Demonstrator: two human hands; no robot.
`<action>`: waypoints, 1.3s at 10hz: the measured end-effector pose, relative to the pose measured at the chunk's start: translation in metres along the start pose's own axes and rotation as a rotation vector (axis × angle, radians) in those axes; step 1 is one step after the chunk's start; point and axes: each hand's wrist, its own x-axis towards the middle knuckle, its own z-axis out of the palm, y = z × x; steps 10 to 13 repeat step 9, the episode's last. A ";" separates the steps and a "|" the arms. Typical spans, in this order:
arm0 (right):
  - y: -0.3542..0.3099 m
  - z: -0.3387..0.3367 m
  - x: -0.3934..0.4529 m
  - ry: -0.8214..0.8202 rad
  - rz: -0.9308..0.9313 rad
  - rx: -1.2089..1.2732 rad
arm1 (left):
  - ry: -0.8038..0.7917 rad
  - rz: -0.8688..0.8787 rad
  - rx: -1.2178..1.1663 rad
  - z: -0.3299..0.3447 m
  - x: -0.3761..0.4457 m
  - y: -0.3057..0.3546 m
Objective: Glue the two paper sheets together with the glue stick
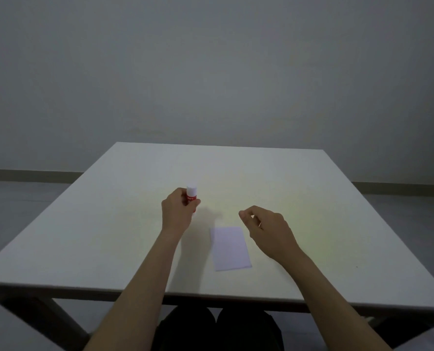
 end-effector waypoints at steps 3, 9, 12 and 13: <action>0.020 0.035 -0.013 -0.444 -0.168 -0.429 | 0.014 -0.050 -0.025 0.009 0.011 -0.012; 0.022 0.044 -0.014 -0.355 -0.123 -0.339 | -0.042 -0.006 -0.115 0.010 0.012 -0.028; 0.022 0.044 -0.014 -0.355 -0.123 -0.339 | -0.042 -0.006 -0.115 0.010 0.012 -0.028; 0.022 0.044 -0.014 -0.355 -0.123 -0.339 | -0.042 -0.006 -0.115 0.010 0.012 -0.028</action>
